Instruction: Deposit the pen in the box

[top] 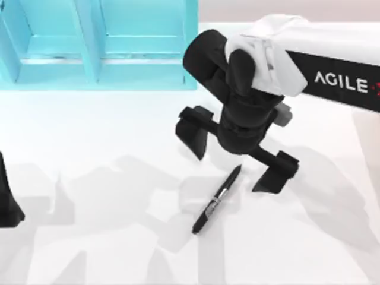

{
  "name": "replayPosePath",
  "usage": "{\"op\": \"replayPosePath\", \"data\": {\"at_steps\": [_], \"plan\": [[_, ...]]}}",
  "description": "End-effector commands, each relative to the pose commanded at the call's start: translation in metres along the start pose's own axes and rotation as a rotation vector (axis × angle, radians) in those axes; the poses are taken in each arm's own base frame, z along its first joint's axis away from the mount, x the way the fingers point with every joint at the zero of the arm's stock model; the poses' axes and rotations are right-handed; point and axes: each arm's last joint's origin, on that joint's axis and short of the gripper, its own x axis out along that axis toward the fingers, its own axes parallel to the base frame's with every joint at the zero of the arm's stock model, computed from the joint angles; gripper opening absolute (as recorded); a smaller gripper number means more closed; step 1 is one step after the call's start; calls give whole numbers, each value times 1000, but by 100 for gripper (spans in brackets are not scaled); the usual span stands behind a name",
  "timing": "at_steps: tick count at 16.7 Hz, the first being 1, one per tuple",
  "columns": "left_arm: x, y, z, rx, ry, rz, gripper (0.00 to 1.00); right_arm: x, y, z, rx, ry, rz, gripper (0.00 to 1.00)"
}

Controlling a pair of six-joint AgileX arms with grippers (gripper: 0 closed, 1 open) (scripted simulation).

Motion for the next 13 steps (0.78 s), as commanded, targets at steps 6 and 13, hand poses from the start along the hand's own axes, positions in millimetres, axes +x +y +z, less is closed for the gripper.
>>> {"op": "replayPosePath", "data": {"at_steps": [6, 13], "plan": [[0, 0, 0, 0, 0, 0, 100, 70, 3, 0, -2, -2, 9, 100], [0, 0, 0, 0, 0, 0, 100, 94, 0, -2, -2, 0, 2, 100]]}}
